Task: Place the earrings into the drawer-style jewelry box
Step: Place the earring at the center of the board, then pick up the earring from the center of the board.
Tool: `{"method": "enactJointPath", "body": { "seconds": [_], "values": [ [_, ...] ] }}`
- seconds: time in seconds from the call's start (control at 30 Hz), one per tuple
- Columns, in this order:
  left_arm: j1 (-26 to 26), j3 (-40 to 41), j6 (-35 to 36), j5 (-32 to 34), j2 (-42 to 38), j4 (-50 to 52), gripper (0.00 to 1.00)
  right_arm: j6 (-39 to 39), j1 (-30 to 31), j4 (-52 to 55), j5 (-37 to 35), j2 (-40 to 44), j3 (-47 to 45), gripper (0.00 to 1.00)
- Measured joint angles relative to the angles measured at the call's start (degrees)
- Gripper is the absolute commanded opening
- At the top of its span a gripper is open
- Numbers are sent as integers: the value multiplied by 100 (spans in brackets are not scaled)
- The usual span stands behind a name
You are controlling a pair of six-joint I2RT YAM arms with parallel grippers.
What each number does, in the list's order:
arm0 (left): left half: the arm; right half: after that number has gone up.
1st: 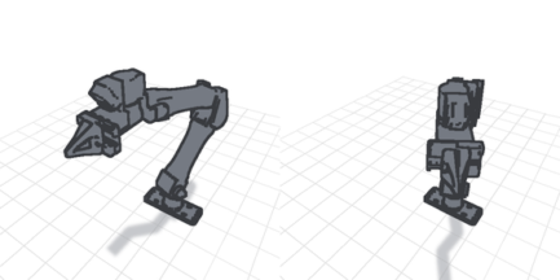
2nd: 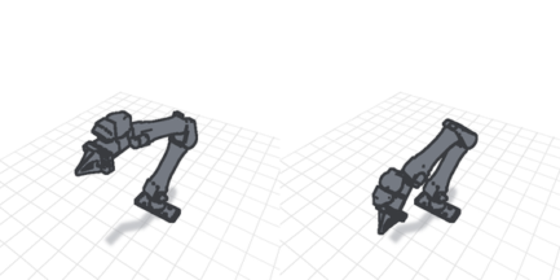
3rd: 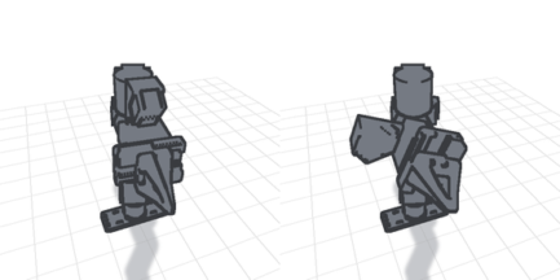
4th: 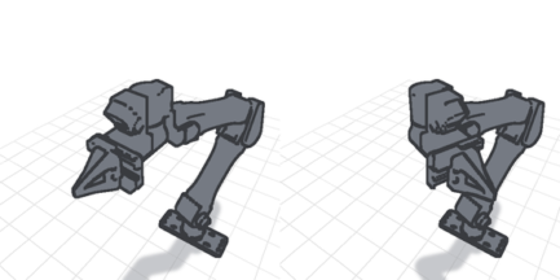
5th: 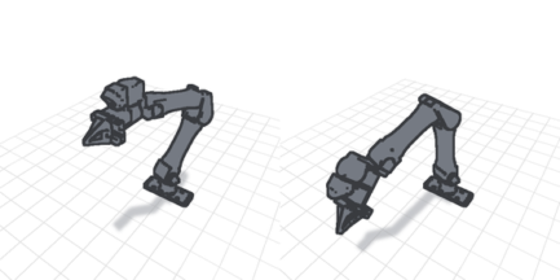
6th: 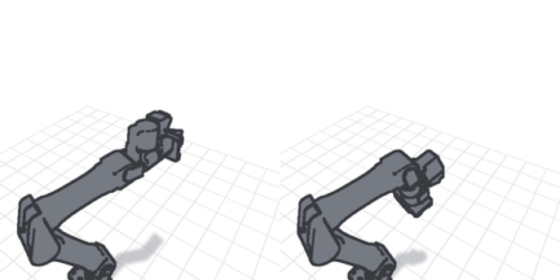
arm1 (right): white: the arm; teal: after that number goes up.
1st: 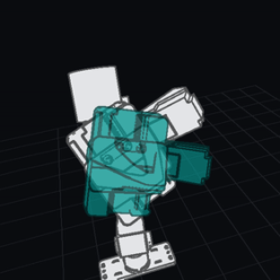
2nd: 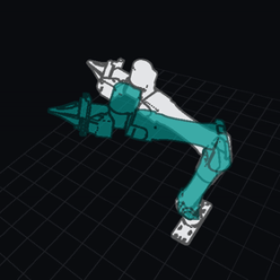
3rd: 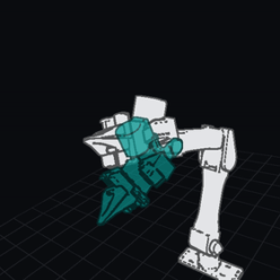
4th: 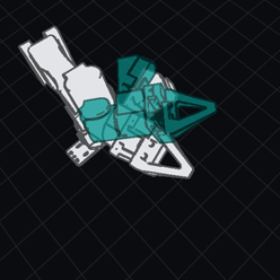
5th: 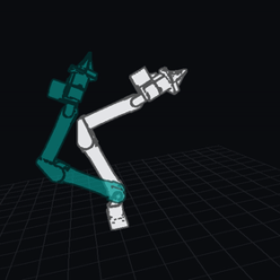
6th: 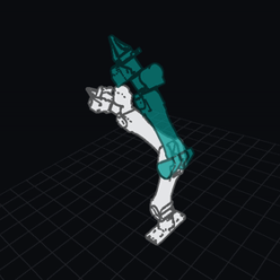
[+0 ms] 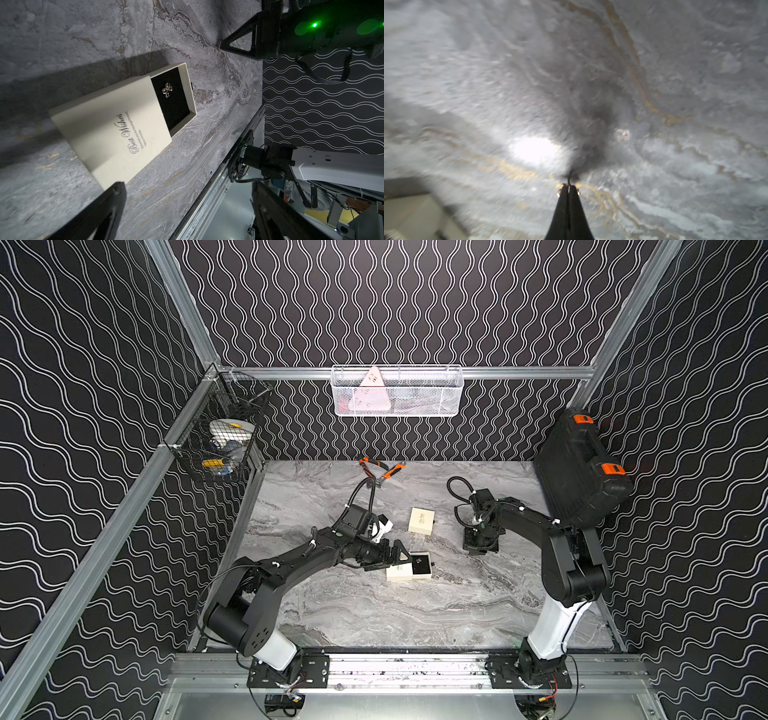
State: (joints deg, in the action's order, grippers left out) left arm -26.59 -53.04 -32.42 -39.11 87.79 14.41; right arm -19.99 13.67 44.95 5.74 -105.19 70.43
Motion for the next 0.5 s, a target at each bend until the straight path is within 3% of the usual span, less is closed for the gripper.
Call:
{"method": "enactJointPath", "body": {
  "seconds": [0.17, 0.4, 0.5],
  "values": [
    [-291, -24, 463, 595, -586, 17, 99, -240, -61, -232, 1462, 632, -293, 0],
    [-1685, 660, 2135, 2033, -1626, -636, 98, -1246, -66, -1239, 4068, 1384, -1272, 0],
    [-1823, 778, 2634, 2588, -1685, -876, 98, -1707, -66, -1853, 4789, 1751, -1558, 0]
  ]
}}
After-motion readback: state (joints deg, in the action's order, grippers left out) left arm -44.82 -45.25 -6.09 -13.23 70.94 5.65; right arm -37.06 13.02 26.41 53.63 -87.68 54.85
